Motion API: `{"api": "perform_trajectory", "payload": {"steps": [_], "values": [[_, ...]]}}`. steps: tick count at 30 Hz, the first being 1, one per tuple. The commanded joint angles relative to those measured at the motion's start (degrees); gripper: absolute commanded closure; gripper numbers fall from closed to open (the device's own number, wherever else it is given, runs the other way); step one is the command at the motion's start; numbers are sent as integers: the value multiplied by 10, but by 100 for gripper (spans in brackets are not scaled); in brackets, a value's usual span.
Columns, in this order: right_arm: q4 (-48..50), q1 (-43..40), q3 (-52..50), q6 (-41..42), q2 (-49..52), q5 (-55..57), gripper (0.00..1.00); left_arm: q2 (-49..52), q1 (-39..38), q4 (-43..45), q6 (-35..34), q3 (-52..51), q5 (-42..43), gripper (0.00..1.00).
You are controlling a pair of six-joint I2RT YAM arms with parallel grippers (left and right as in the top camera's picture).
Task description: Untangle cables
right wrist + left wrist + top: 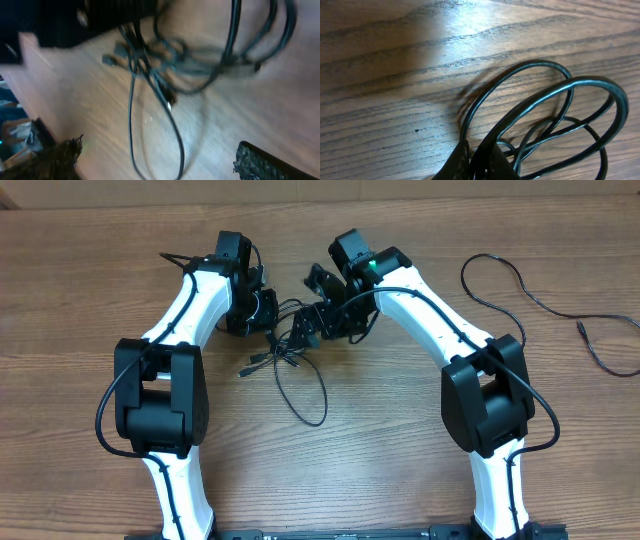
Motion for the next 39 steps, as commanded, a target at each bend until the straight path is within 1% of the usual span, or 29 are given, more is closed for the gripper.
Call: {"api": "perform_trajectory", "payload": {"steps": [1,2,3,4,5,8,10,11,12,15,17,18,19,20,21,22,23,24,26,31,32,33,35,39], "values": [[21,2,-2,24,-15,-6,0,-11,-11,1,-25,-9,-13,90],[20,2,-2,24,-15,-5,0,-11,-12,0,-33,-9,-28,89],[17,2,-2,24,-15,-4,4,-11,-13,-2,-43,-9,-43,89],[13,2,-2,24,-15,-4,16,-11,-13,-2,-52,-9,-54,89],[6,2,-2,24,-15,-4,32,-11,-14,-3,-62,-9,-62,89],[-11,8,-2,24,-15,-4,63,-11,-18,-2,-68,-9,-62,88],[-14,14,-3,22,-15,-4,78,-11,-19,-2,-68,-9,-63,87],[-11,17,-5,22,-15,-3,82,-11,-20,-2,-68,-9,-62,87],[-10,21,-6,22,-15,2,89,-11,-21,-2,-68,-9,-62,87],[-9,36,-11,23,-14,52,94,-11,-26,-1,-68,-9,-63,87],[0,49,-22,34,-14,98,96,-11,-26,-1,-68,-9,-67,87],[6,54,-27,35,-14,102,96,-11,-26,-1,-68,-9,-68,87],[16,59,-35,35,-14,102,85,-11,-26,-1,-68,-9,-71,87],[22,63,-42,35,-14,102,71,-11,-26,-1,-68,-9,-76,87],[27,66,-47,35,-14,102,63,-11,-26,-1,-68,-9,-82,87],[33,68,-52,35,-13,102,61,-11,-26,-1,-68,-9,-85,87],[46,71,-61,35,-13,102,55,-11,-26,-1,-68,-9,-89,87],[52,72,-64,35,-13,102,52,-11,-26,-1,-68,-9,-90,87],[68,73,-73,35,-13,102,52,-11,-26,-1,-68,-9,-91,87],[93,72,-84,35,-13,102,58,-11,-26,-1,-68,-9,-91,86],[95,72,-84,35,-13,102,60,-11,-26,-1,-68,-9,-91,87],[98,72,-84,35,-13,102,66,-11,-26,-1,-68,-9,-91,86],[102,72,-84,35,-13,109,81,-11,-25,-1,-68,-9,-92,87],[105,70,-84,35,-13,136,96,-11,-25,-2,-68,-9,-99,86]]}}
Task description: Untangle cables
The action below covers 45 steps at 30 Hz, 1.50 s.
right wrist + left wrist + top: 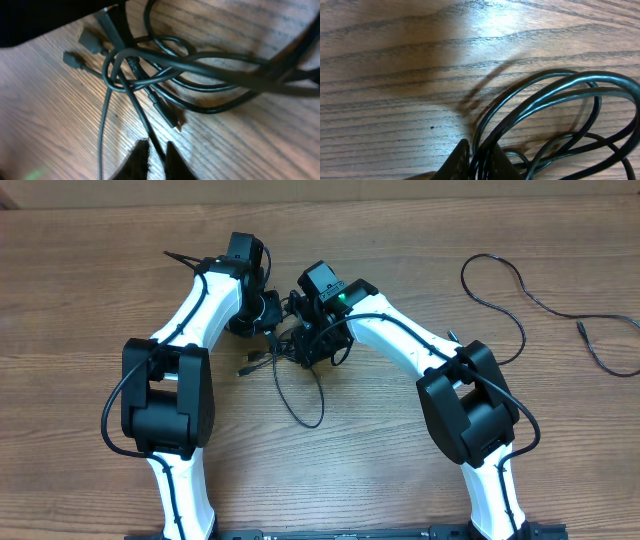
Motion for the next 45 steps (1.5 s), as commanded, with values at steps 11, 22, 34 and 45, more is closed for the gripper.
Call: {"api": "perform_trajectory", "payload": {"steps": [11,22,34,45], "values": [[6,-6,-4,14,-13,36,68,-11,-3,2,-9,-9,-16,89],[6,-4,-14,30,-12,32,65,-11,-3,2,-9,-9,-16,88],[39,0,-40,30,-13,30,96,-11,-3,2,-9,-9,-15,89],[14,-77,-40,78,-13,30,96,-11,-3,0,-10,-9,-44,88]]}}
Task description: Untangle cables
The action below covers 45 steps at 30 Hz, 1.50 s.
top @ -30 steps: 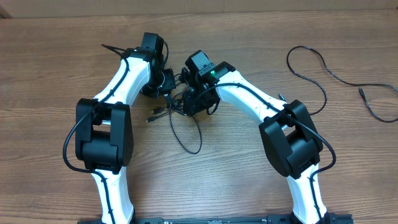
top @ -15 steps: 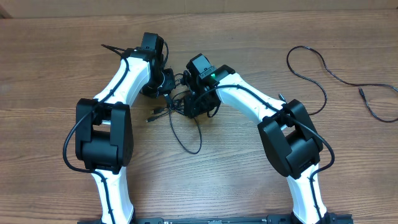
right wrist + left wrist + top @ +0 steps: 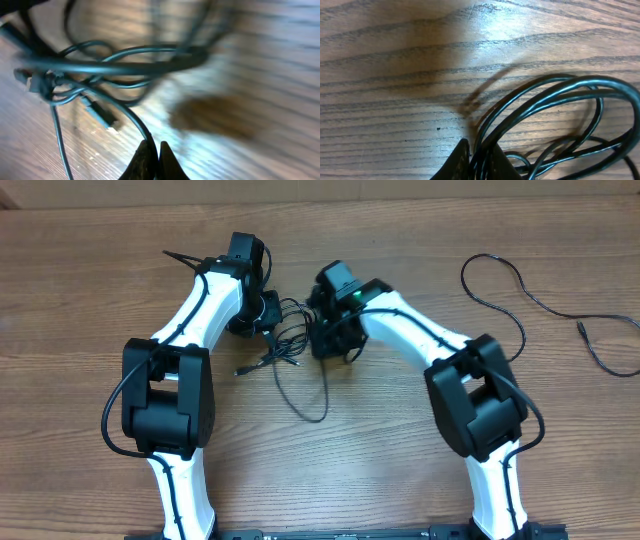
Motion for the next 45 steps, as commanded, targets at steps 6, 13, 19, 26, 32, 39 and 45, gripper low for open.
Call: {"api": "perform_trajectory", "payload": {"steps": [6,13,19,26,32,39,45], "values": [[-34,-72,-4,17,-13,10,96,-11,1,0,-3,-9,-26,89],[-34,-103,-4,43,-13,11,96,-11,13,-3,-3,-9,-26,93],[-36,-117,-5,70,-13,10,96,-11,20,-5,-3,-9,-24,92],[-57,-110,-5,70,-13,10,82,-11,19,-4,-5,-9,-24,91],[-78,-112,-5,70,-13,10,61,-11,19,-4,-6,-9,-24,90],[-126,-111,41,70,-13,-64,57,-11,19,-4,-8,-9,-24,90],[-181,-106,115,69,-14,-103,53,-11,19,-2,-7,-9,-19,90]]}}
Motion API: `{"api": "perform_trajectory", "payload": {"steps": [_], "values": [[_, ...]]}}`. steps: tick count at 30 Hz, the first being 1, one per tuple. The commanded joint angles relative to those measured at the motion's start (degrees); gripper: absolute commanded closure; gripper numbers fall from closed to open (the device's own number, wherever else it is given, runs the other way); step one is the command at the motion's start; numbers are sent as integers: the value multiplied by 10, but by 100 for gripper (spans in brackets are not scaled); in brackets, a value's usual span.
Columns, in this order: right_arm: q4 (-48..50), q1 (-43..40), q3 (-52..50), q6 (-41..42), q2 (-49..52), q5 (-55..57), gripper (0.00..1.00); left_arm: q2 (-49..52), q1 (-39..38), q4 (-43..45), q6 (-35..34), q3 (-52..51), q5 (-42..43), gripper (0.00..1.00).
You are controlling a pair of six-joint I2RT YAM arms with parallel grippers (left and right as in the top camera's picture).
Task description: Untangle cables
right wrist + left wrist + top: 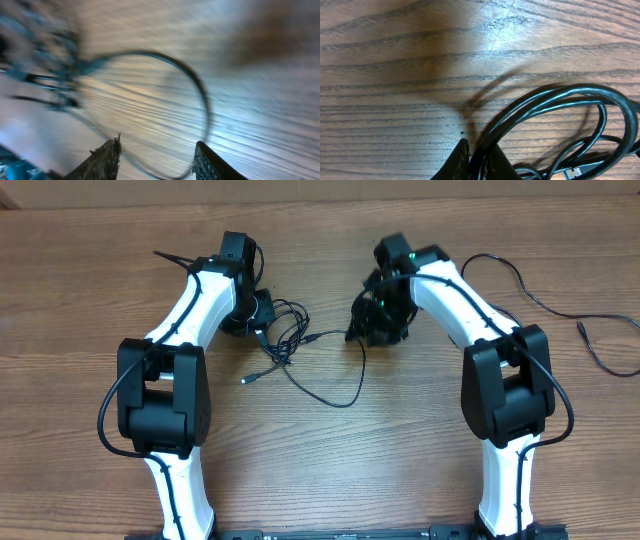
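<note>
A tangle of thin black cables (285, 335) lies on the wooden table between my arms. My left gripper (257, 313) is shut on a bundle of its loops (545, 107), pinched between the fingertips (462, 157); a USB plug (573, 172) shows at the lower right. One strand (335, 400) runs out of the tangle in a long curve up to my right gripper (370, 328). That gripper (157, 160) is open and holds nothing; a blurred cable loop (202, 95) lies on the table ahead of its fingers.
A separate black cable (520, 290) snakes across the table's far right, ending in a plug (581, 328). Bare wood (330, 470) spreads in front of the tangle, between the two arm bases.
My right gripper was shut on a strand beside the tangle; now it is farther right and open, the strand let go and lying drawn out in a long curve. The left gripper still holds the bundle.
My right gripper hung open over the tangle while the left held the loops. Then it closed round one strand, then was shut on it a little to the right. Now the strand lies stretched rightward, the right gripper is open, and the tangle looks looser.
</note>
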Motion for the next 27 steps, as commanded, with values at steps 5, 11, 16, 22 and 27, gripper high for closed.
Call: {"api": "perform_trajectory", "payload": {"steps": [5,11,16,22,27], "values": [[31,11,34,1,-14,-107,51,-11,2,3,-3,-9,14,92],[66,30,34,111,-13,-109,59,-11,2,7,10,-9,51,94],[105,63,34,153,-6,-84,58,-11,2,7,12,-9,60,95],[123,98,34,212,18,-47,59,-11,2,9,21,-9,68,95],[158,119,34,235,28,-37,59,-11,2,9,21,-9,68,95]]}}
